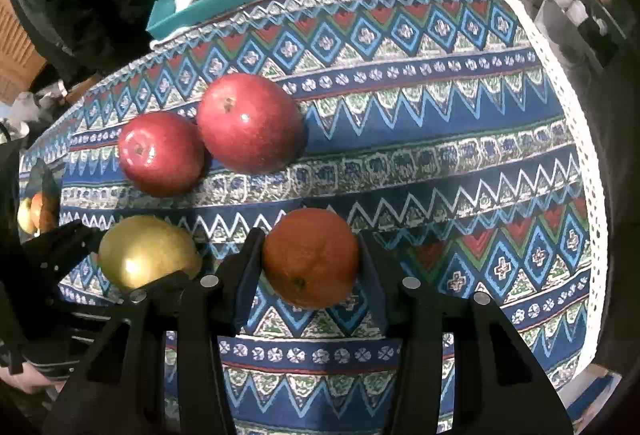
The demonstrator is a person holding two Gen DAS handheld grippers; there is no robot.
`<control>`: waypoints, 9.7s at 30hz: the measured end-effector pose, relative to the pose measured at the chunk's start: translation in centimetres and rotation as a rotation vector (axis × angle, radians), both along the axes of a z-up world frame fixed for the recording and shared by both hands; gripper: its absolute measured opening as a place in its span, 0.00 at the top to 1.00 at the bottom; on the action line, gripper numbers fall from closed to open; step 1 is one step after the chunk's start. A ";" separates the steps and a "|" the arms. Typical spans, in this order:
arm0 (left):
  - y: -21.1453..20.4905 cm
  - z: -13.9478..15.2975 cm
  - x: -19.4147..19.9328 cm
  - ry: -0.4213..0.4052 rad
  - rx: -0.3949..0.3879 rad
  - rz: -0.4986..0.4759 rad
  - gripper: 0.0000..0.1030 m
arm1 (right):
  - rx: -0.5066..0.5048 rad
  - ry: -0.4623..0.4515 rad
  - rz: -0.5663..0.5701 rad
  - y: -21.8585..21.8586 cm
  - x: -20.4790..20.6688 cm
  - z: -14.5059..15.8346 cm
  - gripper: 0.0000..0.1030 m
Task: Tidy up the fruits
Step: 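Grasp the yellow pear with the left tool while the right tool grasps the small orange, then lift the pear and small orange and carry both over the glass bowl, then lower the pear and small orange into the bowl and open both tools, then move both open tools back to the two red apples, then grasp a red apple with the left tool while the right tool grasps the other apple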
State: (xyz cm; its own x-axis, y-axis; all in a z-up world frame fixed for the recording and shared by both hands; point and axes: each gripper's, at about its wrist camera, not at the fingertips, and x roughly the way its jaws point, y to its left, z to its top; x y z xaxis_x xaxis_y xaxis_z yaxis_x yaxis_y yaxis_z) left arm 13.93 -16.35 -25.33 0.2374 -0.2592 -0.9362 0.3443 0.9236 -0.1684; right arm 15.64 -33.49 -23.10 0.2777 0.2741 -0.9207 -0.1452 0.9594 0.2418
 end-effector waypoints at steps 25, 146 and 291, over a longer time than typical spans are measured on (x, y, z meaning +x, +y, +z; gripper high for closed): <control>4.1 9.0 -3.9 -0.134 -0.020 0.091 0.32 | 0.028 -0.189 0.116 4.4 -2.5 9.5 0.55; 40.5 7.4 -10.8 -0.075 -0.038 0.836 0.30 | 0.190 0.017 0.569 44.7 -1.0 6.7 0.48; 2.8 -0.3 6.9 0.054 0.001 0.059 0.25 | 0.048 0.069 0.344 6.4 9.5 -0.9 0.22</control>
State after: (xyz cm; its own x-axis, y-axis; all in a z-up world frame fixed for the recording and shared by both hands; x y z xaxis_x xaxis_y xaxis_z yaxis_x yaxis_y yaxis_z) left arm 20.78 -13.58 -25.59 0.2011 -0.2455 -0.9483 0.2802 0.9421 -0.1845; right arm 25.17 -27.05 -24.00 0.0994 0.3845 -0.9178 -0.4401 0.8442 0.3060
